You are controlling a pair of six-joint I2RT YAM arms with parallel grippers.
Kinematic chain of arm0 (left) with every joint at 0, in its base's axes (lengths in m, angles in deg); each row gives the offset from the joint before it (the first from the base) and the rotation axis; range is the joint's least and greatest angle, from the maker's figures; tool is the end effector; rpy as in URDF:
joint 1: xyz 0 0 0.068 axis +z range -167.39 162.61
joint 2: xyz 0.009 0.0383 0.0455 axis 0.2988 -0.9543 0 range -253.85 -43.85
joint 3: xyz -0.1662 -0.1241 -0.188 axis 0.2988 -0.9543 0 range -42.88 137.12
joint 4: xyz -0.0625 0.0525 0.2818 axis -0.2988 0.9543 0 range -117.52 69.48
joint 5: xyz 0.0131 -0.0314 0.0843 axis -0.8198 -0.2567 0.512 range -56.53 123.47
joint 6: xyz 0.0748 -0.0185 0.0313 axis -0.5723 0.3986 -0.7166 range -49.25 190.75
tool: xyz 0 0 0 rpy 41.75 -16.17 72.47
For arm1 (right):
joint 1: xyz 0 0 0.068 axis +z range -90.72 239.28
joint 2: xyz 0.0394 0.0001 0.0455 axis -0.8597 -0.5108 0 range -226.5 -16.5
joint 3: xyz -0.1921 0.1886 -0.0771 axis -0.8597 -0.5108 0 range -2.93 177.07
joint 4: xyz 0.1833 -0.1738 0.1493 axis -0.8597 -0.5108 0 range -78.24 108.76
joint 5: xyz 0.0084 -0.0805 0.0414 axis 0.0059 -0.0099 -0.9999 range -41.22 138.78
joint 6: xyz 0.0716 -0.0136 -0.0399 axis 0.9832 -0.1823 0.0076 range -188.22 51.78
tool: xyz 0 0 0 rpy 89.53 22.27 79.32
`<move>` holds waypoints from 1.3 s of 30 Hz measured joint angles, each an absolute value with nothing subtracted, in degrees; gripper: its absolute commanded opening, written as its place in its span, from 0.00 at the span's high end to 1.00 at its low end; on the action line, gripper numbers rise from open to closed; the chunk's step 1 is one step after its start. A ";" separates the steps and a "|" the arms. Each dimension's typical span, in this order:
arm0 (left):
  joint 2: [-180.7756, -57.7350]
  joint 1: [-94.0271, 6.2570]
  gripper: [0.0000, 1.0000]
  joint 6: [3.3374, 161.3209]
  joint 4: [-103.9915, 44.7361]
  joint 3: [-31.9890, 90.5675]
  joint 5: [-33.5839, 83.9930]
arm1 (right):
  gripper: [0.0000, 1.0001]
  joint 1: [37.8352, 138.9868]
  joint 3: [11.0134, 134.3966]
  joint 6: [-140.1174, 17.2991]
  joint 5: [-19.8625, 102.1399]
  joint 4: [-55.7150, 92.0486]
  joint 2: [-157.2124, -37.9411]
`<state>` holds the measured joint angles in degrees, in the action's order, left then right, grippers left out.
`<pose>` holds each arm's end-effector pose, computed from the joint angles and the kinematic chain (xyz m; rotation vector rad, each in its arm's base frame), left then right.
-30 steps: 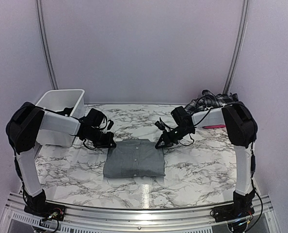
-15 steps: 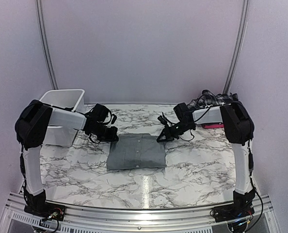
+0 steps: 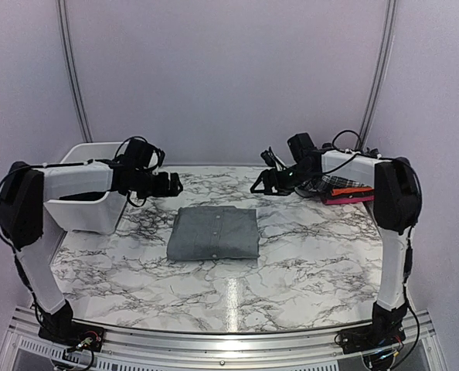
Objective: Fold and stack the mixed laundry pile
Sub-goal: Adjust the square-folded shirt at the center of the board, then smooth out the square-folded shirt at the center of the board.
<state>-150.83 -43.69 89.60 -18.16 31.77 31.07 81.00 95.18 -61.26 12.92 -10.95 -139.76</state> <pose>0.4257 -0.2138 0.1770 0.1741 2.3336 -0.4481 0.4704 0.2332 0.1677 -0.5814 2.4740 0.9907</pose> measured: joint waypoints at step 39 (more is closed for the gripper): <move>-135.48 -52.87 0.18 116.68 -44.45 -2.65 4.98 | 0.24 91.80 58.83 -44.56 -11.75 10.29 -127.71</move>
